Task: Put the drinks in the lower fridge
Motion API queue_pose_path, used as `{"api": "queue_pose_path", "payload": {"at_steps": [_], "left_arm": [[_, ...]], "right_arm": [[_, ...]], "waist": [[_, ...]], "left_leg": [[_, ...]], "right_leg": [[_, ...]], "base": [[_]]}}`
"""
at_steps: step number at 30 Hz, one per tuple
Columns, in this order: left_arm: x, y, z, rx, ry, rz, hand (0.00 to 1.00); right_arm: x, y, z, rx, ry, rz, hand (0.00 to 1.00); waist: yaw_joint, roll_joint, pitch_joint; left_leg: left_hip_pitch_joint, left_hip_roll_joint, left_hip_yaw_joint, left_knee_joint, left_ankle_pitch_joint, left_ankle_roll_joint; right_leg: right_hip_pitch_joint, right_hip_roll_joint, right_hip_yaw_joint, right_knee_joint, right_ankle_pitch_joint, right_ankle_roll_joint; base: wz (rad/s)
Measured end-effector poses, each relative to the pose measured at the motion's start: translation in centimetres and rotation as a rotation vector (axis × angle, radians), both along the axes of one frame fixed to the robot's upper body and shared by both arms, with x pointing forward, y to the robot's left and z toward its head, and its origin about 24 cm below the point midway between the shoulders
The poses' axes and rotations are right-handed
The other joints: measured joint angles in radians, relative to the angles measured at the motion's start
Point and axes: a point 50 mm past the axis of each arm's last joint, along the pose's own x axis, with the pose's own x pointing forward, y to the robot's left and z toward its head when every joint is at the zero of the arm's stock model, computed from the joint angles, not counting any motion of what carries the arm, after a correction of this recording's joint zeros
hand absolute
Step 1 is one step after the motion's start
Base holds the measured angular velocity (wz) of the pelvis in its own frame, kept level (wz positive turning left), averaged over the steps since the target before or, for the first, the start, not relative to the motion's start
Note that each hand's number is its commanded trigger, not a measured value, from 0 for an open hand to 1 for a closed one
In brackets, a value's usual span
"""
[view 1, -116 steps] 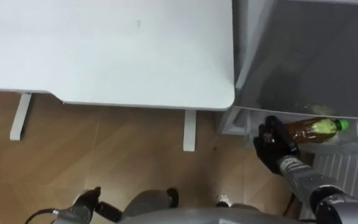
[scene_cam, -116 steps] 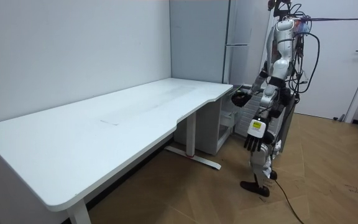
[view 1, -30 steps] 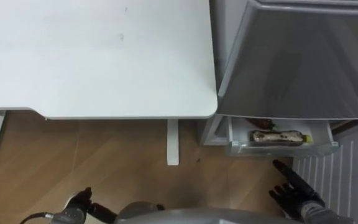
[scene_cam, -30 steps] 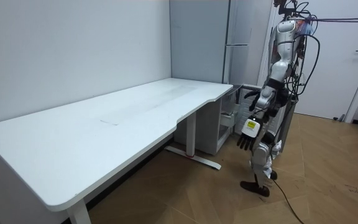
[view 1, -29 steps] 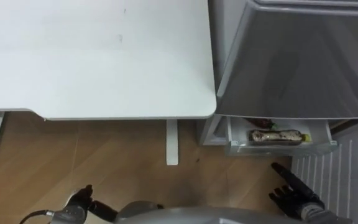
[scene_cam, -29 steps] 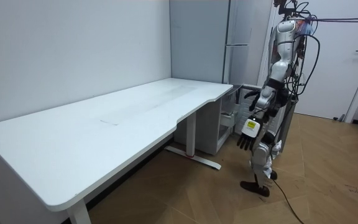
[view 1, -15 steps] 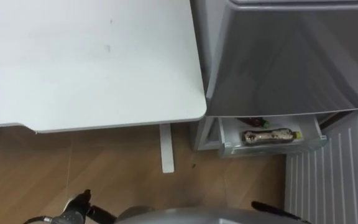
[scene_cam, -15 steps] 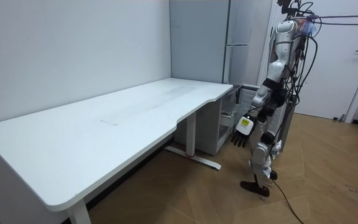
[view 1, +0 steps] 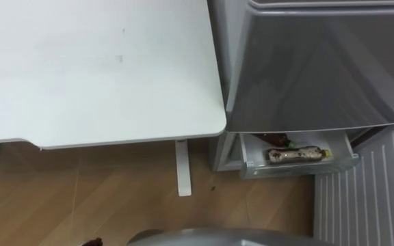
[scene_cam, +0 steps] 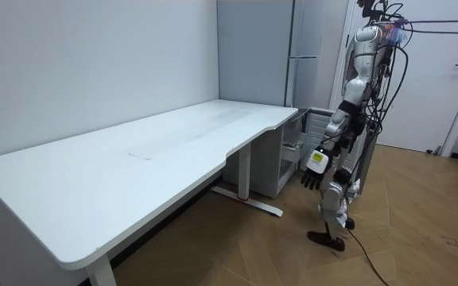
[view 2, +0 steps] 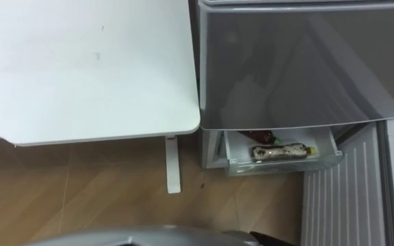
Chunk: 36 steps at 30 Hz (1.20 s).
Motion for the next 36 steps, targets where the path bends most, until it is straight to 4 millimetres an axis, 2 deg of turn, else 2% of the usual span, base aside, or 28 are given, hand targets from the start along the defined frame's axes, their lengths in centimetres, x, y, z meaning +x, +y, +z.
{"api": "queue_pose_path", "payload": {"at_steps": [6, 10, 12, 15, 17, 18, 19, 20, 24, 27, 29, 32, 36], "left_arm": [[0.1, -0.2, 0.0, -0.003, 0.0, -0.009, 0.0], [0.3, -0.2, 0.0, -0.005, -0.005, -0.008, 0.0], [0.7, -0.3, 0.0, -0.008, -0.021, 0.006, 0.0], [1.4, -0.6, -0.1, -0.014, -0.06, 0.013, 0.0], [2.3, -0.5, 0.0, -0.015, -0.101, 0.011, 0.0], [2.6, -0.4, 0.1, -0.015, -0.109, 0.01, 0.0], [3.4, -0.4, 0.1, -0.013, -0.134, 0.007, 0.0], [4.0, -0.4, 0.2, -0.014, -0.16, 0.019, 0.0], [5.0, -0.4, 0.3, -0.017, -0.201, 0.034, 0.0], [5.4, -0.2, 0.3, 0.0, -0.208, 0.049, 0.0], [5.9, 0.2, 0.5, 0.016, -0.22, 0.084, 0.0], [6.5, 1.1, 0.8, 0.046, -0.237, 0.103, 0.0], [7.8, 1.3, 1.2, 0.068, -0.262, 0.06, 0.0]], "right_arm": [[0.1, 0.4, -0.1, 0.02, -0.014, -0.134, 0.0], [0.7, 0.9, -0.2, 0.062, -0.077, -0.358, 0.0], [1.2, 0.7, -0.1, 0.07, -0.115, -0.466, 0.0], [3.2, 0.3, 0.2, 0.09, -0.215, -0.65, 0.0], [5.7, -0.2, 0.6, 0.11, -0.313, -0.776, 0.0], [6.3, -0.3, 0.7, 0.113, -0.341, -0.808, 0.0], [7.7, -0.5, 1.0, 0.121, -0.399, -0.852, 0.0], [9.0, -0.6, 1.3, 0.13, -0.445, -0.878, 0.0], [12.5, -1.1, 2.4, 0.157, -0.561, -0.946, 0.0], [14.4, -1.9, 3.3, 0.157, -0.634, -0.995, 0.0], [15.2, -2.5, 3.8, 0.148, -0.66, -1.013, 0.0], [16.6, -3.1, 4.6, 0.143, -0.691, -1.019, 0.0], [18.0, -4.6, 5.8, 0.131, -0.755, -1.052, 0.0]], "waist": [[-0.004, 0.011, 0.0005], [-0.025, 0.03, -0.0052], [-0.026, 0.032, -0.0063], [-0.027, 0.044, -0.0044], [-0.028, 0.049, -0.0029], [-0.028, 0.049, -0.0025], [-0.026, 0.056, 0.0009], [-0.026, 0.052, 0.0065], [-0.014, 0.051, 0.0176], [0.002, 0.056, 0.0238], [0.013, 0.045, 0.0294], [0.017, 0.034, 0.0298], [0.034, 0.032, 0.0287]], "left_leg": [[-0.014, 0.002, 0.002, 0.013, -0.006, -0.001], [-0.052, 0.007, 0.004, 0.033, -0.011, -0.003], [-0.067, 0.008, 0.006, 0.037, -0.011, -0.003], [-0.104, 0.008, 0.01, 0.047, -0.011, -0.002], [-0.149, 0.009, 0.014, 0.072, -0.011, -0.002], [-0.164, 0.009, 0.011, 0.08, -0.011, -0.002], [-0.19, 0.009, 0.007, 0.099, -0.011, -0.002], [-0.227, 0.008, 0.007, 0.128, -0.011, -0.002], [-0.365, 0.015, 0.007, 0.24, -0.026, 0.0], [-0.49, 0.018, 0.005, 0.358, -0.058, 0.003], [-0.604, 0.006, 0.005, 0.473, -0.088, 0.009], [-0.759, 0.005, 0.005, 0.622, -0.125, 0.006], [-0.908, 0.007, 0.003, 0.734, -0.131, 0.009]], "right_leg": [[-0.008, 0.001, -0.003, -0.002, -0.004, -0.001], [-0.043, 0.005, -0.004, 0.005, -0.003, -0.004], [-0.06, 0.005, -0.003, 0.016, -0.003, -0.004], [-0.108, 0.001, 0.001, 0.043, -0.005, -0.007], [-0.163, -0.002, 0.011, 0.083, -0.015, -0.009], [-0.179, -0.003, 0.01, 0.095, -0.017, -0.01], [-0.205, -0.006, 0.007, 0.119, -0.02, -0.012], [-0.246, -0.012, 0.005, 0.156, -0.03, -0.015], [-0.382, -0.019, 0.012, 0.28, -0.051, -0.024], [-0.513, -0.03, 0.017, 0.406, -0.089, -0.031], [-0.639, -0.054, 0.032, 0.56, -0.146, -0.03], [-0.796, -0.075, 0.041, 0.722, -0.2, -0.03], [-0.942, -0.086, 0.05, 0.836, -0.208, -0.04]], "base": [[0.02], [0.0], [-0.02], [-0.06], [-0.08], [0.0], [0.05], [0.06], [0.0], [0.04], [0.13], [0.08], [0.06]]}}
